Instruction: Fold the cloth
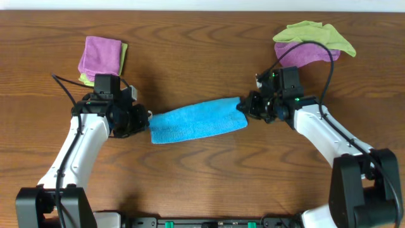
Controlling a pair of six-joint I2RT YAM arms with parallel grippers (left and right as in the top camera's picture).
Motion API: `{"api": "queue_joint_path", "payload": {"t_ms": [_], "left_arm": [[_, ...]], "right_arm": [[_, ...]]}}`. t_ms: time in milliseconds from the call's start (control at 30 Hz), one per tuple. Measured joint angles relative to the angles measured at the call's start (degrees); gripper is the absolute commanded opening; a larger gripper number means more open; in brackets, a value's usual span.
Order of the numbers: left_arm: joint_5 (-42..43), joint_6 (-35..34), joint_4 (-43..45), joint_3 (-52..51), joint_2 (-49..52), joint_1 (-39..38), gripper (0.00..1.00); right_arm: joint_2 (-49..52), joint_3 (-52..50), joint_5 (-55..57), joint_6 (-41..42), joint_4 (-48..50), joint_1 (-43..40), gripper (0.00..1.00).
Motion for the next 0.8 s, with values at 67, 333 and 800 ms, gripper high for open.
{"api": "queue_joint_path", "payload": {"t_ms": [67, 333, 800], "left_arm": [[0.0, 0.7, -0.2, -0.1, 0.0, 0.0, 0.06], [0.0, 1.1, -0.3, -1.6, 0.7, 0.0, 0.06], [0.0, 1.7, -0.2, -1.6, 2.5, 0.0, 0.66]], "right_arm": [[0.0, 0.0, 0.0, -0.4, -1.7, 0.0, 0.02], [0.0, 0.0, 2.9, -0.9, -6.3, 0.0, 0.02], [0.0, 0.0, 6.4, -1.4, -7.6, -0.2, 0.57]]}}
